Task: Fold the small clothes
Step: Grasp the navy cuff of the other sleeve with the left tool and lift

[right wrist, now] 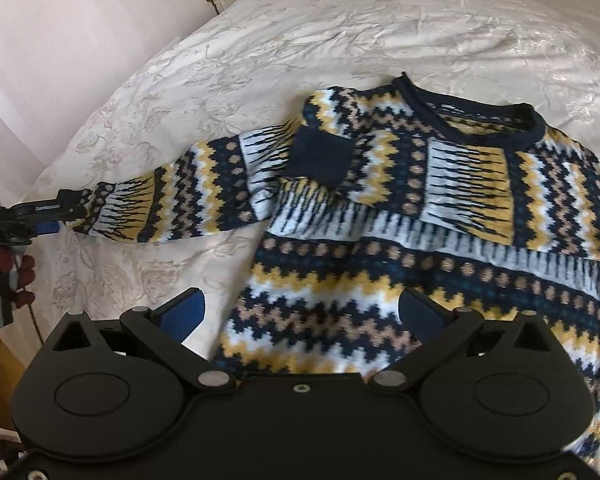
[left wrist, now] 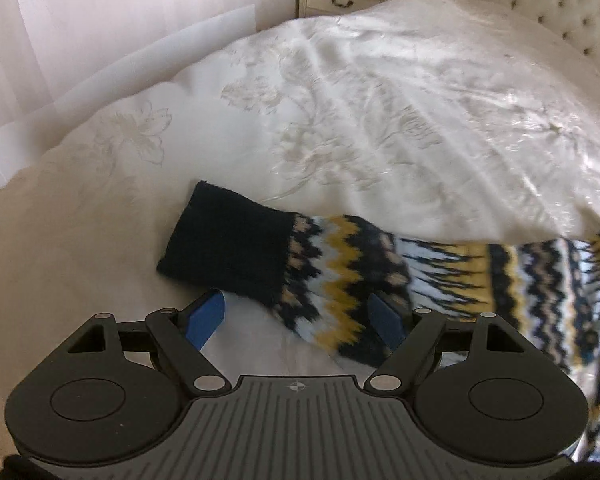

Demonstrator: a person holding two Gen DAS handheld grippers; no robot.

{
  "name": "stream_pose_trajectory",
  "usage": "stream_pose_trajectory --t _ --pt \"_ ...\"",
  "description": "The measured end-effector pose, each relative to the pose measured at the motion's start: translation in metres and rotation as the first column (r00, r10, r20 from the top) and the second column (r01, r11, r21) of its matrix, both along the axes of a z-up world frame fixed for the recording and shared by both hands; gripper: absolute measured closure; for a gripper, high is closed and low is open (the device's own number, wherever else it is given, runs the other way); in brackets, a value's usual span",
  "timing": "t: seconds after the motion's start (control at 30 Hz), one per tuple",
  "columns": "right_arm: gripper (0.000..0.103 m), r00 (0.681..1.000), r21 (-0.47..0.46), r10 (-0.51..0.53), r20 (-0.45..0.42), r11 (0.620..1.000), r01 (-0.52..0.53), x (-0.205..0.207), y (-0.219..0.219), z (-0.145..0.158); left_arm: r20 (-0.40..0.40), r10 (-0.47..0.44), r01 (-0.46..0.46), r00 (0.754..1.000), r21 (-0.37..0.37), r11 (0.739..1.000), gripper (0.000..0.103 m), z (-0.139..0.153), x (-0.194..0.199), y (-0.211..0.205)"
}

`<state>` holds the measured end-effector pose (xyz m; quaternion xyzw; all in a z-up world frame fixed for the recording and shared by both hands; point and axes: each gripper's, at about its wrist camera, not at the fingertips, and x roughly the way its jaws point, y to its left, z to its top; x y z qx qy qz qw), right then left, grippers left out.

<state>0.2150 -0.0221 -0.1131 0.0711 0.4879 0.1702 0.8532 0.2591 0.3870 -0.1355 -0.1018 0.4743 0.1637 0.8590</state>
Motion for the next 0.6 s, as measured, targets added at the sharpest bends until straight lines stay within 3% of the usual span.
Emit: stream_pose_trajectory --t 0.2,0.37,0.6 --pt "0.000 1.000 -0.020 -0.003 -0.031 1.000 0.003 0.007 0.019 -0.002 -0.004 -0.012 0.012 1.000 -0.054 0.998 0.011 -0.015 0.017 0.019" --pt "0.000 0.999 -0.030 -0.022 -0.047 0.999 0.021 0.012 0.027 -0.004 -0.024 -0.010 0.007 1.000 -0.097 0.995 0.010 -0.025 0.023 0.027" --pt "0.000 0.997 -0.058 -0.026 -0.079 0.998 0.022 0.016 0.037 -0.008 0.014 -0.025 0.026 1.000 -0.064 0.998 0.011 -0.025 0.015 0.022"
